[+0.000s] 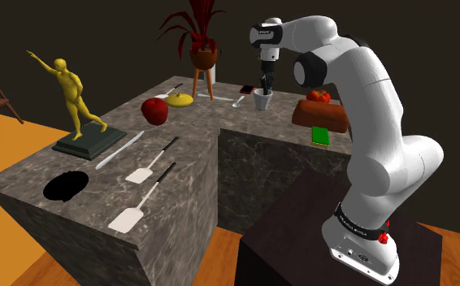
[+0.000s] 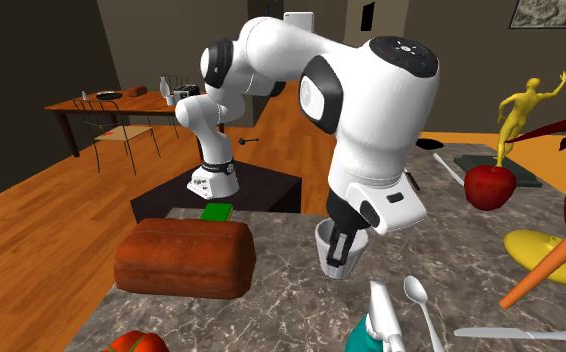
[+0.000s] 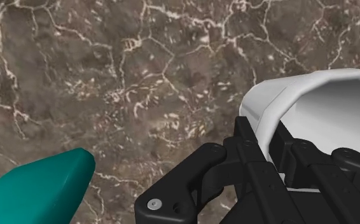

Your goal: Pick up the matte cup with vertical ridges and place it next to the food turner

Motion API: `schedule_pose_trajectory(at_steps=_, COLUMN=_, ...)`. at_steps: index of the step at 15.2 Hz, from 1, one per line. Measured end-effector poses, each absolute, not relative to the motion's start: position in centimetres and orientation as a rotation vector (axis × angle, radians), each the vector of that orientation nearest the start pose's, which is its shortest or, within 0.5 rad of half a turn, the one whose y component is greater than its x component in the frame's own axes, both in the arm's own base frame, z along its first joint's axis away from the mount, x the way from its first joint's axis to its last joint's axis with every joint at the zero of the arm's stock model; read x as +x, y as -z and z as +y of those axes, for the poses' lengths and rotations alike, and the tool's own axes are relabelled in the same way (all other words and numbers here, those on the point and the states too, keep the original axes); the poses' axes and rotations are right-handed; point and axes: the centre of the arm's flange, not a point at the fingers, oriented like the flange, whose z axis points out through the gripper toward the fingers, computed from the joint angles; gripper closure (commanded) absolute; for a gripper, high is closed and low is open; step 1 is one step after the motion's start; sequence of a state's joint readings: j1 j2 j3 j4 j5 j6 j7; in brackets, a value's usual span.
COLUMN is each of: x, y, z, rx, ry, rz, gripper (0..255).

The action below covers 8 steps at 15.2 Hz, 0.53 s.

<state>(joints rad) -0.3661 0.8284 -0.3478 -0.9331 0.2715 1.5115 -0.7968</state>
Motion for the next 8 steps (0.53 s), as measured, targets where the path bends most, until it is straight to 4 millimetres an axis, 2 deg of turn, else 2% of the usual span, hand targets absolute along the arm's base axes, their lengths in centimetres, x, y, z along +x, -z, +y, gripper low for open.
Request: schedule_pose_trajectory(at_steps=8, x=63.3, y=-42.6, z=-38.5, rx=-2.973, ry=-0.226, rz=-0.222, gripper=255)
